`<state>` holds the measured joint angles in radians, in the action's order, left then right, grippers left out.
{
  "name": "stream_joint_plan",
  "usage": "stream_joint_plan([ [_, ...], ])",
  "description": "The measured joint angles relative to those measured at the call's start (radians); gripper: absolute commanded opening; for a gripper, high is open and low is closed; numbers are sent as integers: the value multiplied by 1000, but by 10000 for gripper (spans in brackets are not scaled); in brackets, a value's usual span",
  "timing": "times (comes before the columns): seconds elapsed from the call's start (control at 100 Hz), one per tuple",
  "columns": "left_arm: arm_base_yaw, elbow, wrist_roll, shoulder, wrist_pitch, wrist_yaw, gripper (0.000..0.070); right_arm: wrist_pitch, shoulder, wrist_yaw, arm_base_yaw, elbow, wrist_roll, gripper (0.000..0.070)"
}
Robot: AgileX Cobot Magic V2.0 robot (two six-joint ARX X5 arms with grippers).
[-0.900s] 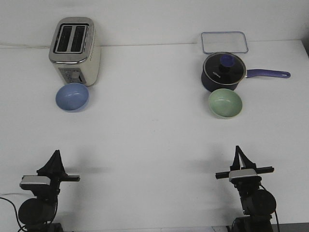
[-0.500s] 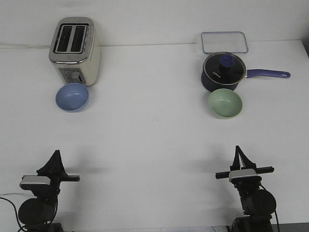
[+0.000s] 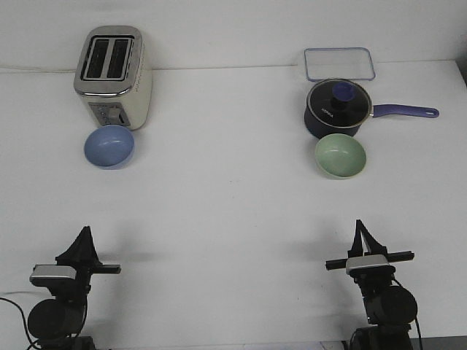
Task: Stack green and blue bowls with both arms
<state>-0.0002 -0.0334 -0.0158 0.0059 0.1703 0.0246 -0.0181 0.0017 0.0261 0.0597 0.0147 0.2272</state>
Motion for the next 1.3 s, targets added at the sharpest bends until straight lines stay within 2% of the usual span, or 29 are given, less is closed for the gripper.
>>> stream_joint_plan([
  [0.11, 0, 0, 0, 0, 0, 0, 15, -5, 0, 0, 0, 0, -27, 0],
  [0.17, 0, 0, 0, 0, 0, 0, 15, -14, 0, 0, 0, 0, -72, 0],
  [0.29, 0, 0, 0, 0, 0, 0, 15, -11, 0, 4, 0, 0, -220, 0],
  [0.37, 0, 0, 0, 0, 0, 0, 15, -8, 0, 4, 0, 1, -351, 0],
  [0.49, 0, 0, 0, 0, 0, 0, 15, 79, 11, 10, 0, 55, -463, 0],
  [0.65, 0, 0, 0, 0, 0, 0, 15, 185, 109, 104, 0, 255, -499, 0],
  [0.83, 0, 0, 0, 0, 0, 0, 15, 309, 361, 132, -2, 531, -489, 2],
  [0.85, 0, 0, 0, 0, 0, 0, 15, 331, 396, 132, -2, 564, -488, 21],
  [0.88, 0, 0, 0, 0, 0, 0, 15, 365, 446, 134, -2, 612, -486, 87],
  [0.97, 0, 0, 0, 0, 0, 0, 15, 451, 598, 134, -2, 751, -476, 434],
  [1.01, 0, 0, 0, 0, 0, 0, 15, 477, 664, 134, -2, 808, -470, 521],
  [1.17, 0, 0, 0, 0, 0, 0, 15, 530, 915, 120, -19, 980, -457, 528],
  [1.3, 0, 0, 0, 0, 0, 0, 15, 551, 1114, 56, -62, 1068, -446, 528],
])
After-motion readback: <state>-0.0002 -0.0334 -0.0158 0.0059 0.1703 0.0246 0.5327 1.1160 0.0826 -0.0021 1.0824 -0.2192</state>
